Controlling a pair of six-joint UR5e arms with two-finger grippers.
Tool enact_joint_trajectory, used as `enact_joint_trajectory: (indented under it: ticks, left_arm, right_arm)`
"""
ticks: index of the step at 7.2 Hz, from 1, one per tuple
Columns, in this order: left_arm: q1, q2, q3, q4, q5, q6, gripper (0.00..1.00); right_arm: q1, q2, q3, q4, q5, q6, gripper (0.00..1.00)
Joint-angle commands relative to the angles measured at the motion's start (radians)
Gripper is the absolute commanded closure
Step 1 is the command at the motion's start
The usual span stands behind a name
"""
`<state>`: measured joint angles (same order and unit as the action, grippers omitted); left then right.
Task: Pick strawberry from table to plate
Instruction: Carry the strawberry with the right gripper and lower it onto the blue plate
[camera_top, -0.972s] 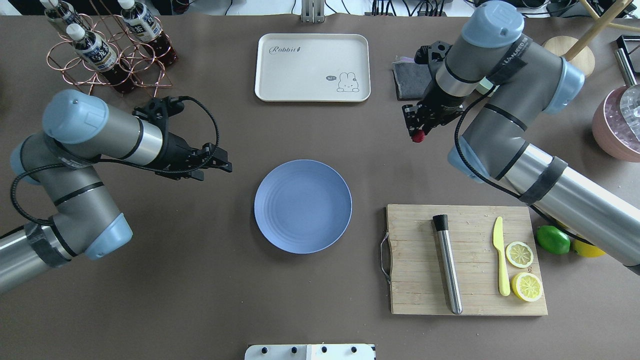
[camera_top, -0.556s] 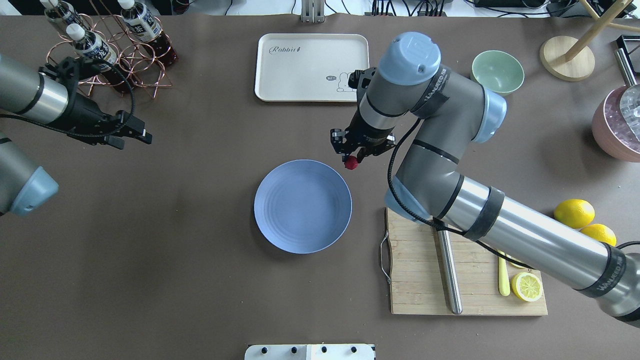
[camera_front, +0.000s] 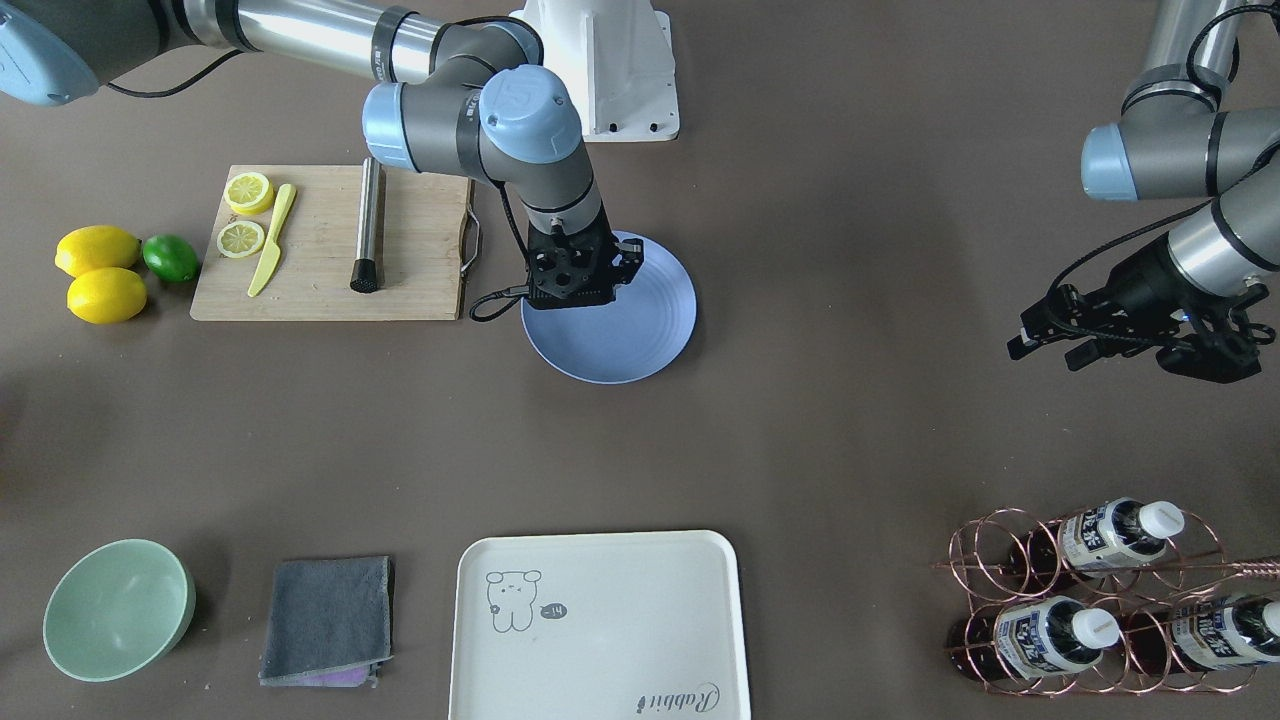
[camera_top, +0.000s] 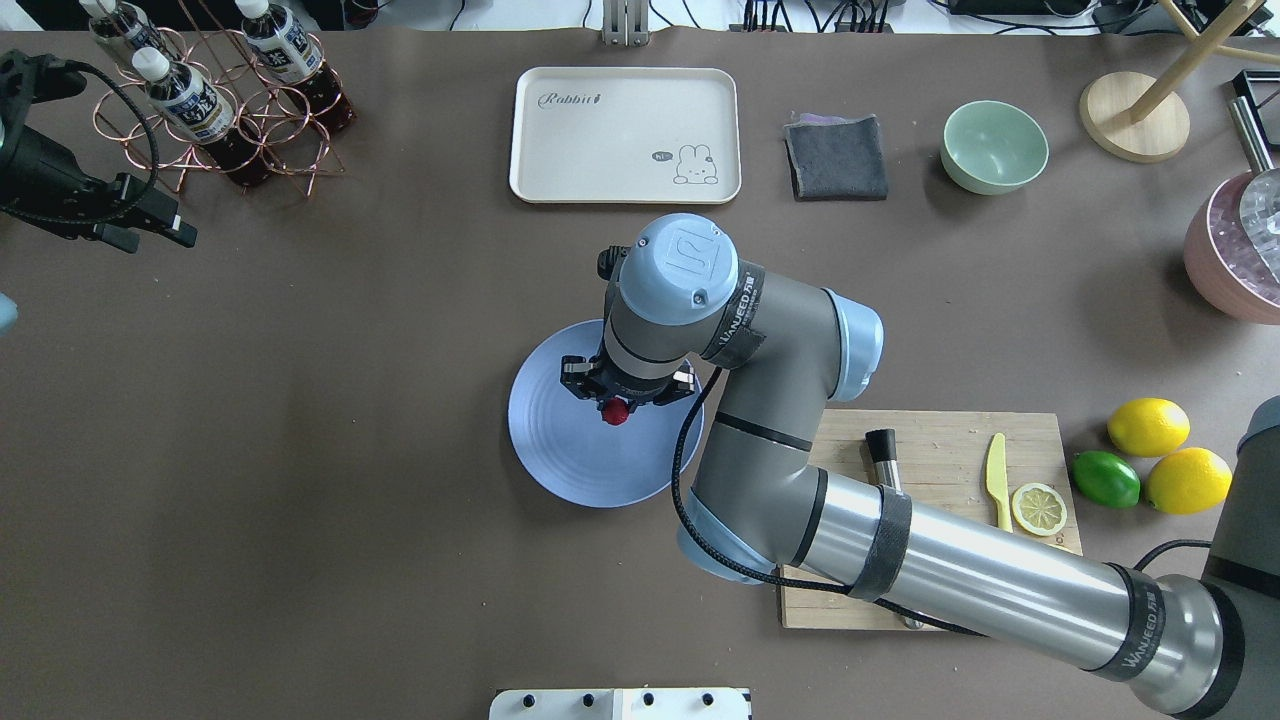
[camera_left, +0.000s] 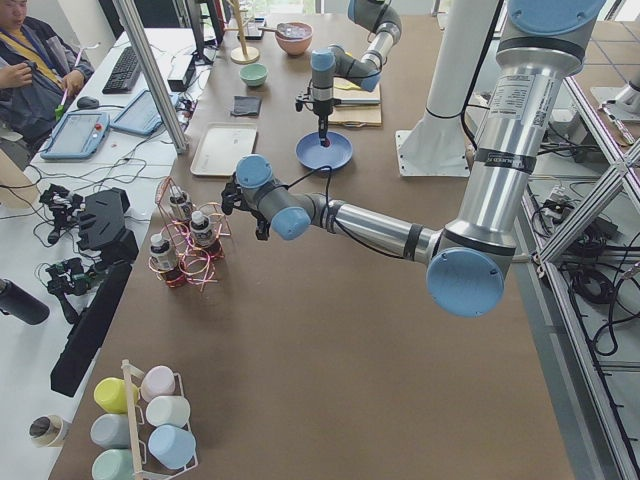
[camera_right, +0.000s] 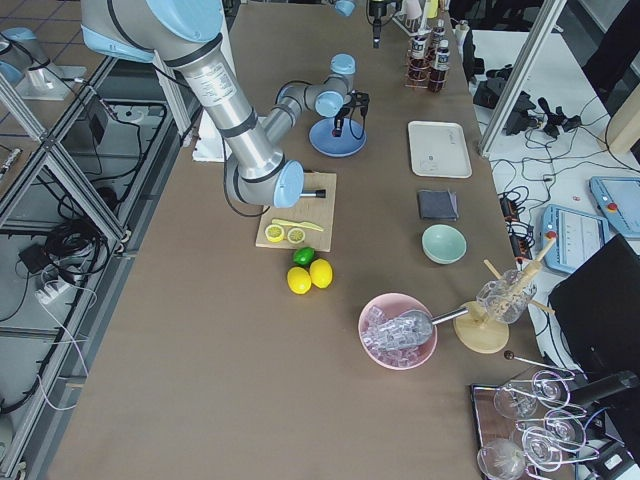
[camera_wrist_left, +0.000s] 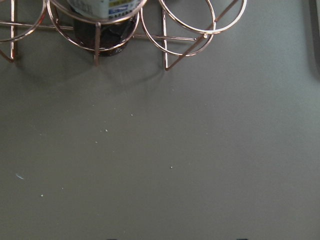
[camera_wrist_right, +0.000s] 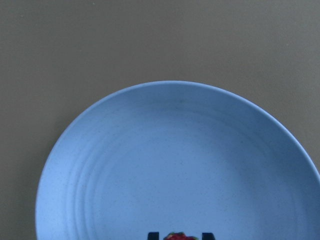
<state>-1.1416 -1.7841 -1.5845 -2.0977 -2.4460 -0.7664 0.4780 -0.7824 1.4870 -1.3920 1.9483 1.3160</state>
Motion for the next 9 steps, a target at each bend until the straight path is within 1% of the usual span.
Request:
enact_joint_trajectory:
  ticks: [1,2,3,4,5,6,7,8,9]
  left_arm:
    - [-0.006,0.002,-0.002,0.002,-0.005,0.007,0.14]
    - [-0.006,0.002,0.0,0.002,-0.005,0.007,0.14]
    - [-0.006,0.002,0.003,0.002,-0.005,0.007,0.14]
    - [-0.006,0.032,-0.008,0.002,-0.005,0.007,0.14]
    - [-0.006,0.037,-0.017,0.001,-0.007,0.006,0.14]
    - [-0.006,0.04,-0.014,0.004,-0.005,-0.005,0.12]
    - [-0.009,0.045,-0.014,0.004,-0.004,-0.005,0.12]
    - [-0.042,0.045,-0.02,0.011,-0.007,0.002,0.12]
    - [-0.064,0.054,-0.023,0.027,-0.01,0.031,0.12]
  right_arm:
    - [-0.005,0.011,-0.037,0.004,-0.022,0.003,1.0]
    - [-0.009,0.011,-0.046,0.007,-0.022,0.003,0.87]
    - [-0.012,0.011,-0.05,0.007,-0.022,0.021,0.77]
    - [-0.012,0.009,-0.048,0.008,-0.022,0.026,0.67]
    - [-0.01,0.011,-0.045,0.008,-0.02,0.029,0.37]
    - [0.008,0.008,-0.027,0.007,-0.011,0.034,0.0]
    - [0.083,-0.017,-0.002,-0.005,0.041,0.017,0.0]
    - [0.184,-0.09,0.06,-0.005,0.14,-0.026,0.0]
    - [0.268,-0.198,0.153,-0.007,0.203,-0.131,0.0]
